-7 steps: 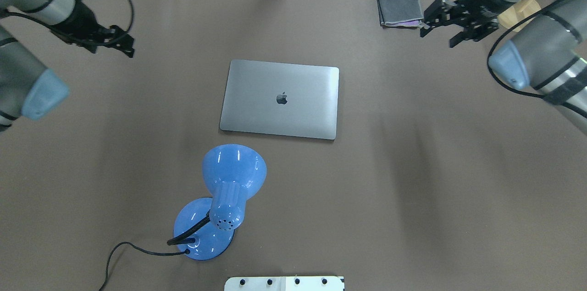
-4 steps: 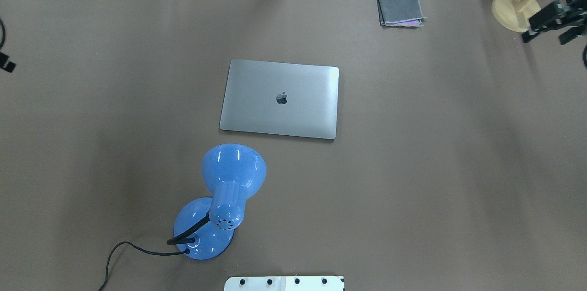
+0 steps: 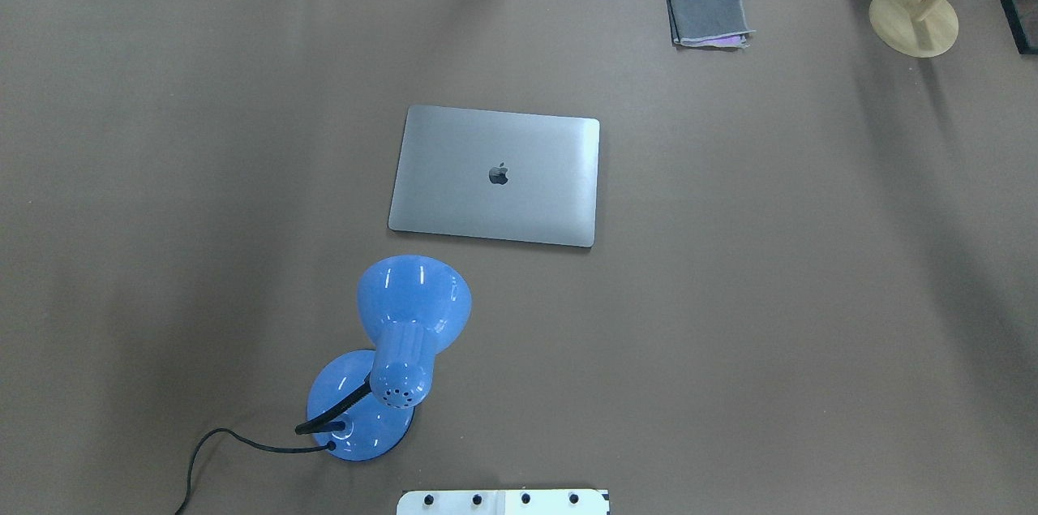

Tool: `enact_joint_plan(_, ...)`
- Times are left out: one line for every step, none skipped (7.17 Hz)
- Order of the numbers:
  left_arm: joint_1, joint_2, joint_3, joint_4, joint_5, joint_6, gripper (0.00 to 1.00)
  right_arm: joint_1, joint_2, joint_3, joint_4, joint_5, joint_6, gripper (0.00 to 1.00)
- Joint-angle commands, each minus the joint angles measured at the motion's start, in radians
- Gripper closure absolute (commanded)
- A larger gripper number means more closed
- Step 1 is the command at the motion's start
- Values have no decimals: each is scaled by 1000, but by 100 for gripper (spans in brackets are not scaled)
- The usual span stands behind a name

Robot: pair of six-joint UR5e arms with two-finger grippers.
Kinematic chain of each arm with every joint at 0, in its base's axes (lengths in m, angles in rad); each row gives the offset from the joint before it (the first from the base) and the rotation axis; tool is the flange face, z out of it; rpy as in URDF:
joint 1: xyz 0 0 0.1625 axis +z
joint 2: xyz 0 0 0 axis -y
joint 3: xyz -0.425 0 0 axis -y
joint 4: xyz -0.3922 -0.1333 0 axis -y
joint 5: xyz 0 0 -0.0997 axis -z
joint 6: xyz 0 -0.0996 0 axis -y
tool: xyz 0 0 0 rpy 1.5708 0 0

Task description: Close laptop

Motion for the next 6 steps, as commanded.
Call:
enact_joint_plan(-42,-30,1,111,-34,57,2,12,-6,-16,2,12,-35,0)
enact_joint_plan(-57,-19,1,110,-37,71,2,12,-12,-23,2,12,-33,0)
enact_joint_plan(-59,-13,-1,103,-37,67,2,12,-18,-22,0,24,-20,0)
enact_joint_plan(-59,-12,-2,108,-37,63,2,12,-15,-26,2,26,-25,0)
enact_joint_plan(-59,-15,-8,111,-42,63,2,12,-14,-29,2,26,-29,0)
enact_joint_plan(-59,-15,-9,111,-83,62,2,12,-15,-28,3,26,-32,0)
